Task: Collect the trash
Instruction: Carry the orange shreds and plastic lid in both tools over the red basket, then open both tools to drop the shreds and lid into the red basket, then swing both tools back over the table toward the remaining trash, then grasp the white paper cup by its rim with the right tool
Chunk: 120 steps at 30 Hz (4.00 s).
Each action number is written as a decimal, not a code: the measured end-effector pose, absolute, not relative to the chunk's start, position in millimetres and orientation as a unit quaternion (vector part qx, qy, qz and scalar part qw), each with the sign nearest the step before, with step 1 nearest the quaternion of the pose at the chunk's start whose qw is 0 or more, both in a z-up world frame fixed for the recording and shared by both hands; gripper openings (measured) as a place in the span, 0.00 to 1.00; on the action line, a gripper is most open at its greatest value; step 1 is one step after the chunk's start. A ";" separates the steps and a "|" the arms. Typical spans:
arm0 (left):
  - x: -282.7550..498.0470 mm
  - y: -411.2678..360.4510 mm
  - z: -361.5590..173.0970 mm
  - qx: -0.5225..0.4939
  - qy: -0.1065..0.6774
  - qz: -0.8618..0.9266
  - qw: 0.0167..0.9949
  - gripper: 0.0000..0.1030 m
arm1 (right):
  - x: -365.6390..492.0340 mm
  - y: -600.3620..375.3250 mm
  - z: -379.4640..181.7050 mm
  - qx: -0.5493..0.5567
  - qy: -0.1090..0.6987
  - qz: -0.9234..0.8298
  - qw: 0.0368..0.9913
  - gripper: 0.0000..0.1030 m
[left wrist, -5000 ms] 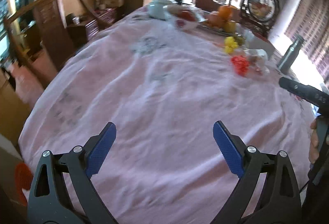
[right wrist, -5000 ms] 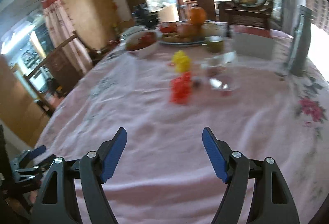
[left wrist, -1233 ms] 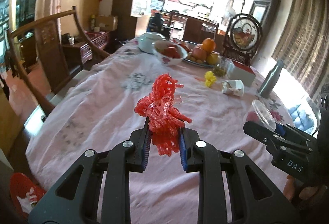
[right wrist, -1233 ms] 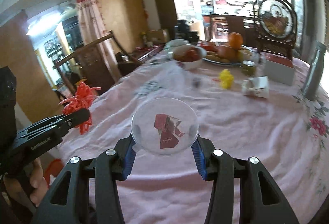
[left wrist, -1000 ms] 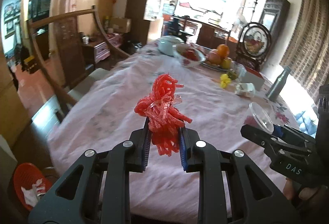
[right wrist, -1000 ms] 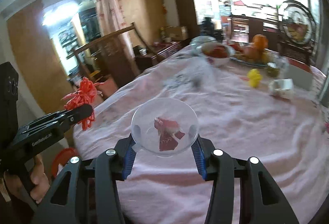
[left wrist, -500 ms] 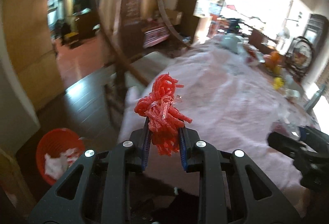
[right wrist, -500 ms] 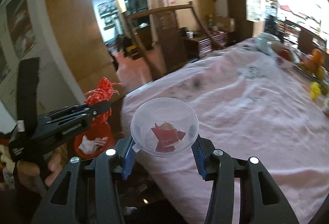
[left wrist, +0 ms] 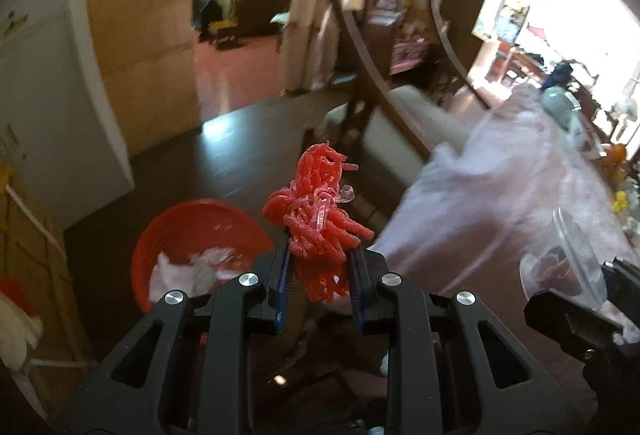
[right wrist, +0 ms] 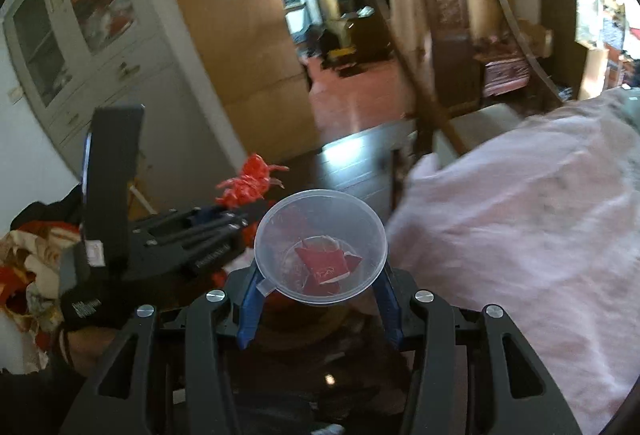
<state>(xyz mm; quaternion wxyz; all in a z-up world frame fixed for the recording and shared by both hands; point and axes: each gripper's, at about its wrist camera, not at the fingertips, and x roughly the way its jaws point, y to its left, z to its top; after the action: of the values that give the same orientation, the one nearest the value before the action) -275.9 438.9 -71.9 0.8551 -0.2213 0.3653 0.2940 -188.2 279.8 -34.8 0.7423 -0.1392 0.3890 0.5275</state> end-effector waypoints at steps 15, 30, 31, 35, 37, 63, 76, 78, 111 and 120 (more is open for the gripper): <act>-322.9 528.6 -179.8 -0.309 0.440 0.372 0.757 0.25 | -202.7 417.8 -135.1 -0.213 0.489 0.534 0.656 0.47; -322.9 550.5 -221.2 -0.339 0.468 0.361 0.731 0.25 | -192.0 486.8 -193.9 -0.223 0.543 0.534 0.608 0.47; -322.3 551.2 -222.7 -0.341 0.470 0.361 0.730 0.25 | -190.6 490.0 -197.9 -0.223 0.546 0.534 0.606 0.47; -321.6 552.7 -224.7 -0.343 0.470 0.360 0.729 0.25 | -187.1 502.7 -210.7 -0.218 0.560 0.528 0.600 0.47; -321.5 553.8 -225.1 -0.344 0.470 0.359 0.730 0.25 | -187.0 507.5 -217.8 -0.221 0.565 0.526 0.597 0.47; -321.8 530.7 -160.4 -0.343 0.417 0.365 0.759 0.70 | -155.4 434.6 -122.9 -0.140 0.510 0.542 0.653 0.66; -260.6 437.1 -59.0 -0.241 0.367 0.286 0.852 0.76 | -113.3 260.3 -5.8 -0.088 0.392 0.497 0.769 0.70; -240.6 413.6 -45.2 -0.220 0.363 0.264 0.866 0.78 | -98.1 224.5 1.6 -0.081 0.387 0.467 0.791 0.70; 76.5 63.0 12.7 -0.026 0.388 -0.081 0.918 0.81 | 167.1 -234.8 -24.5 0.112 0.382 0.042 0.916 0.69; 121.5 49.6 -0.1 -0.026 0.403 -0.089 0.911 0.81 | 217.1 -244.4 -44.0 0.148 0.403 0.037 0.902 0.53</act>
<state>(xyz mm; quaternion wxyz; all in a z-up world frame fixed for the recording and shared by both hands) 121.5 49.6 -0.1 0.9107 -0.0258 0.4025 -0.0894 217.1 -244.4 -44.0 0.9023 0.1483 0.4031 0.0366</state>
